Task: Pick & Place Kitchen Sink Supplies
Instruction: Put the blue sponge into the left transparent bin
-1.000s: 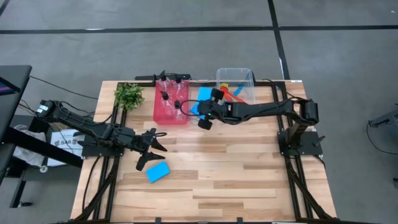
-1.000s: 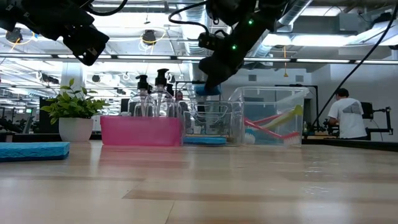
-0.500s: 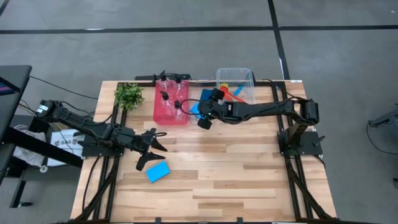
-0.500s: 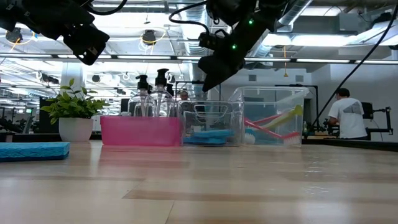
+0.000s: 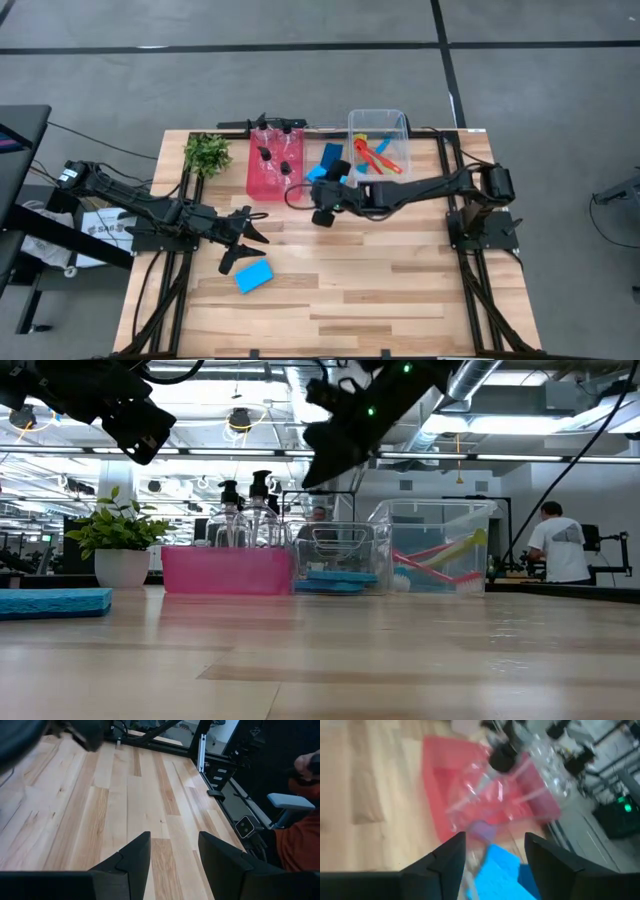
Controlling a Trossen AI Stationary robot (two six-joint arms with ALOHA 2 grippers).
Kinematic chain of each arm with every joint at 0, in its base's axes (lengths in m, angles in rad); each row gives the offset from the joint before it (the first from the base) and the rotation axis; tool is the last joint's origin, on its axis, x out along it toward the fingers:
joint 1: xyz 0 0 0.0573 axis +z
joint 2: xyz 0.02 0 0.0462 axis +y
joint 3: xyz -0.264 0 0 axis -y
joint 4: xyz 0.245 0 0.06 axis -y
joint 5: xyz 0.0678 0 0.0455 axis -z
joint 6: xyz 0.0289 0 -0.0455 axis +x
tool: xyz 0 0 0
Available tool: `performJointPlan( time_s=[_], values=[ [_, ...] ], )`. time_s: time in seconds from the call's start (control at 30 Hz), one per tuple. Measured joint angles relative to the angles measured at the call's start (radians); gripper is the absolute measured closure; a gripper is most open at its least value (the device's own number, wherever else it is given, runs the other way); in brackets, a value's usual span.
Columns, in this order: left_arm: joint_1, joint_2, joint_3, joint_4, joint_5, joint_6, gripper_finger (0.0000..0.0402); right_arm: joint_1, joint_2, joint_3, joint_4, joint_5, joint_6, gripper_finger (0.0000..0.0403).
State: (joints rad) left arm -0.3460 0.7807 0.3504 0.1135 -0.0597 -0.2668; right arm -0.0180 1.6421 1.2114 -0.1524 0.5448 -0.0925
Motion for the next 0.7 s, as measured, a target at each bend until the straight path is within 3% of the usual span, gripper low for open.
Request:
performJointPlan(
  time_s=[0.27,0.5,0.7],
  values=[
    [0.000,0.000,0.000,0.000,0.004,0.000,0.0234,0.095,0.000,0.000,0.076,-0.021,-0.074,0.0240],
    [0.000,0.000,-0.004,-0.043,0.182,0.004,0.0234,0.178,0.000,0.000,0.097,-0.210,-0.090,0.0253],
    [-0.001,-0.026,-0.004,-0.091,0.259,0.001,0.0234,0.248,0.013,0.000,0.167,-0.234,-0.091,0.0258]
  ],
)
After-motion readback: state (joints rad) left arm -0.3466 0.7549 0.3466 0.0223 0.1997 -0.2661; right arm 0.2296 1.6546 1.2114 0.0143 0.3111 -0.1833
